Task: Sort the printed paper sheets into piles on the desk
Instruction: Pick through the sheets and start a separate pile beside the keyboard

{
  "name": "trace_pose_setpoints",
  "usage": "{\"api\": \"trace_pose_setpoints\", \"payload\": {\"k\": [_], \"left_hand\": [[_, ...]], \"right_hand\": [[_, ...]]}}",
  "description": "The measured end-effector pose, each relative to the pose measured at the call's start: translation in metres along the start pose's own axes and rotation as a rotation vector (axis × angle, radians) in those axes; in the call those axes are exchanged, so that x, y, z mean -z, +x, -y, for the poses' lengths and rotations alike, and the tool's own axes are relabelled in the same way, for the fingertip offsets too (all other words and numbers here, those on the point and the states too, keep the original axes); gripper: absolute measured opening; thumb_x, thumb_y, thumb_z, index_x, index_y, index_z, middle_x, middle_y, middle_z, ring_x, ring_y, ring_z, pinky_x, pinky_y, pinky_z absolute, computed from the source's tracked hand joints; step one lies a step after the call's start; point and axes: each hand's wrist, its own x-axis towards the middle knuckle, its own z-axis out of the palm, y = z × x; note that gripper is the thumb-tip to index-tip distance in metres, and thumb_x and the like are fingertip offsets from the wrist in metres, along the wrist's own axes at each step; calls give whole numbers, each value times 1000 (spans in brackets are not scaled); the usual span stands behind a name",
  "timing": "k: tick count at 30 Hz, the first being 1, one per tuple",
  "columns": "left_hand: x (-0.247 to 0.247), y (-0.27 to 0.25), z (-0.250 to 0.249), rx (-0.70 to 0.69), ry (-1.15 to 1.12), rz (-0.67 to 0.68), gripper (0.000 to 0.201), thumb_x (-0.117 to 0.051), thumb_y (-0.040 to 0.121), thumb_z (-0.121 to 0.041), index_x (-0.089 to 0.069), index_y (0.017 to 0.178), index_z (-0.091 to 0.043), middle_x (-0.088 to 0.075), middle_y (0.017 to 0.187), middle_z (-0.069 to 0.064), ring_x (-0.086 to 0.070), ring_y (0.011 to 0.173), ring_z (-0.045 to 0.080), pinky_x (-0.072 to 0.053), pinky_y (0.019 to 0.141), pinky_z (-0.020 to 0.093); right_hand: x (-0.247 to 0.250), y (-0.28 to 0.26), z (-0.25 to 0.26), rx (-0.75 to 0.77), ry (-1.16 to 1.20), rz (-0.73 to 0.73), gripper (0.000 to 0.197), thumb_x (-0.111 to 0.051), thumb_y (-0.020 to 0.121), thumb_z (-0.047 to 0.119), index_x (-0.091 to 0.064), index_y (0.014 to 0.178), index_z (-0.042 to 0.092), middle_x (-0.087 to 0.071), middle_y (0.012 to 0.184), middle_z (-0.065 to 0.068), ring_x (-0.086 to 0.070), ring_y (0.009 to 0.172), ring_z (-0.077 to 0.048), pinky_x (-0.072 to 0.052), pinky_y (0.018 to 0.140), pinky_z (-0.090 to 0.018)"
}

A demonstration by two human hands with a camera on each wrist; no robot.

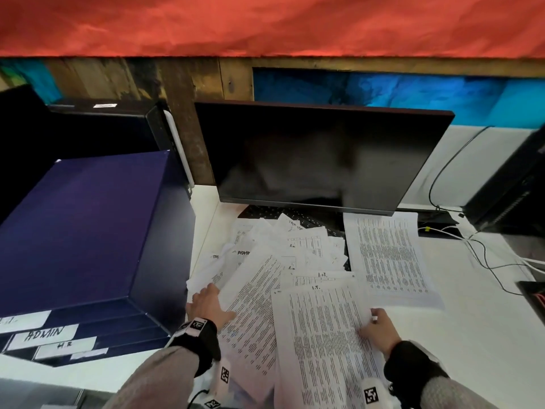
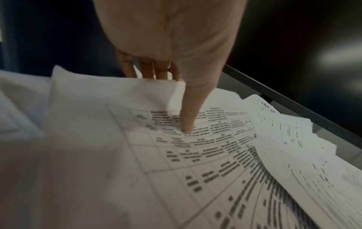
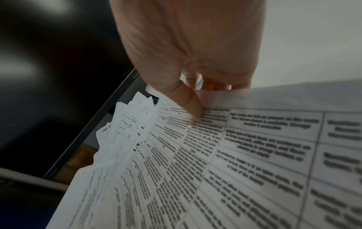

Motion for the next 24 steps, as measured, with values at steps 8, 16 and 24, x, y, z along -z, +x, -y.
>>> {"api": "trace_pose_setpoints", "payload": {"k": [8, 16, 24], "left_hand": [[3, -19, 24, -36, -577, 15, 26, -45, 92, 4, -46, 104, -18, -54, 123, 2, -51, 116, 24, -32, 92, 21], [-7, -30, 32, 65, -847, 263, 63, -59, 78, -64, -44, 129, -31, -47, 135, -12, -45, 127, 17, -32, 111, 38], [-4, -27, 50, 118, -696, 91, 47, -45, 78, 11, -54, 114, -18, -65, 108, 9, -60, 104, 30, -46, 97, 40]], "right_hand": [[-12, -7, 17, -4, 207, 137, 25, -42, 80, -20, -57, 85, 0, -62, 81, -18, -57, 66, -26, -44, 54, -27], [-100, -11, 33, 151, 8, 439, 57, -47, 75, 0, -45, 130, 12, -55, 128, -12, -54, 116, -29, -46, 88, -34], [-109, -20, 39, 320, -143, 469, 39, -57, 91, 35, -48, 126, 24, -50, 117, -2, -51, 109, -18, -43, 96, -30]]}}
